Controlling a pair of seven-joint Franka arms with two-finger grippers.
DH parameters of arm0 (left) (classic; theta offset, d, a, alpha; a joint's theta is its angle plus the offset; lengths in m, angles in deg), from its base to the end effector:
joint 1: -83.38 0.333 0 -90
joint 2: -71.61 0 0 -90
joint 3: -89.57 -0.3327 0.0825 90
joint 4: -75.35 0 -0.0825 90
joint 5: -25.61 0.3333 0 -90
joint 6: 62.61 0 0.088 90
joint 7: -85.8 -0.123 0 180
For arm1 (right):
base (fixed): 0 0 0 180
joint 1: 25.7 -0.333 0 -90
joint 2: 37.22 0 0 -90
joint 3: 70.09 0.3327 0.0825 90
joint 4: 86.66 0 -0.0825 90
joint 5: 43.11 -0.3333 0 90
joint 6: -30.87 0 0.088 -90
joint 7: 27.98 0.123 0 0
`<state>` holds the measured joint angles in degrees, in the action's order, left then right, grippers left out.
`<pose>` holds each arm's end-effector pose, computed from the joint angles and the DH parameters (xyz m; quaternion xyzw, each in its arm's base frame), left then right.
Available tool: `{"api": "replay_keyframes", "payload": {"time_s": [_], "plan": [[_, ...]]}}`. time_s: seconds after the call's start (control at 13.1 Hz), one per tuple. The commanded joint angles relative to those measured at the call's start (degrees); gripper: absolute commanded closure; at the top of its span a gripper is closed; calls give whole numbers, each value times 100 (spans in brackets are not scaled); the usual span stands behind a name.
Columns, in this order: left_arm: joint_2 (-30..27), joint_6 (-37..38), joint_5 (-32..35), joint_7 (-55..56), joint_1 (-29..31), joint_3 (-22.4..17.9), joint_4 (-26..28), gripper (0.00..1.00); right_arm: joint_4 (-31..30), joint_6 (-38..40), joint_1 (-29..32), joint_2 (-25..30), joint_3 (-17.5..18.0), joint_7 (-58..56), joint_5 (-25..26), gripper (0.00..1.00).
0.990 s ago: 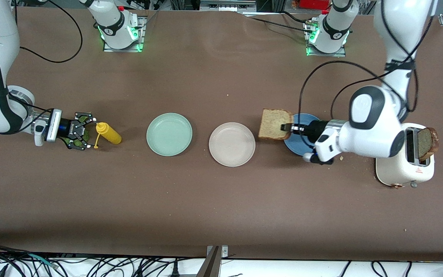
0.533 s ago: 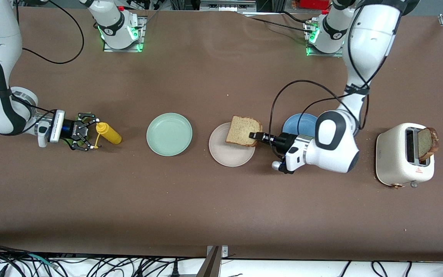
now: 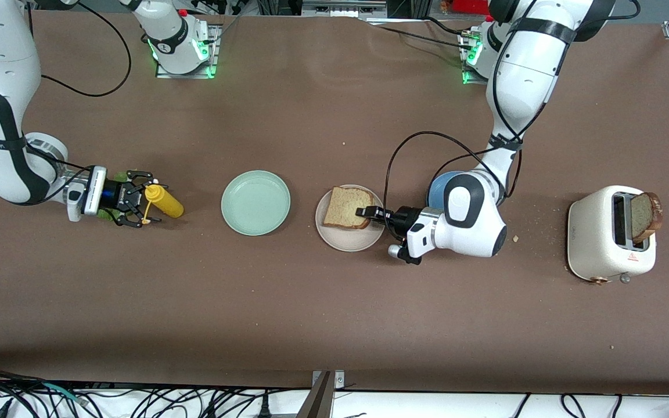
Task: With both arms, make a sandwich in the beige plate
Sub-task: 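Lift the toast from the toaster and place it on the beige plate, then withdraw the left gripper while the right gripper lifts the mustard bottle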
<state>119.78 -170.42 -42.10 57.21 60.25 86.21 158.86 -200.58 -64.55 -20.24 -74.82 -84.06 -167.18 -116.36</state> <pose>0.6023 -0.3142 0.2241 0.8645 -0.0902 -0.1336 0.4760 0.5237 -0.0643 0.1826 -0.6670 -0.4852 -0.3635 0.4330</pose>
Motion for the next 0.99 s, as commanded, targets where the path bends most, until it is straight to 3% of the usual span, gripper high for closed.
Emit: {"api": "replay_keyframes", "payload": {"time_s": [0.0, 0.08, 0.3, 0.53, 0.76, 0.91], "plan": [[88, 32, -217, -463, 36, -113, -72, 0, -104, -20, -9, -19, -1, -255, -172, 31], [88, 32, -199, -489, 80, -139, -63, 0, -87, -55, -18, -19, -1, -456, -225, 58], [70, -108, 151, -498, 255, -157, -54, 0, -78, -204, -114, -19, -1, -599, -383, 100], [-44, -188, 434, -394, 641, -201, -54, 0, 1, -442, -220, 24, -1, -520, -410, 100], [-290, -179, 451, -9, 731, -744, 16, 0, 89, -907, -465, 261, -27, -249, -401, 100], [-509, -153, 1046, 143, 731, -1096, 7, 0, 151, -1215, -650, 394, -36, 41, -331, 100]]}}
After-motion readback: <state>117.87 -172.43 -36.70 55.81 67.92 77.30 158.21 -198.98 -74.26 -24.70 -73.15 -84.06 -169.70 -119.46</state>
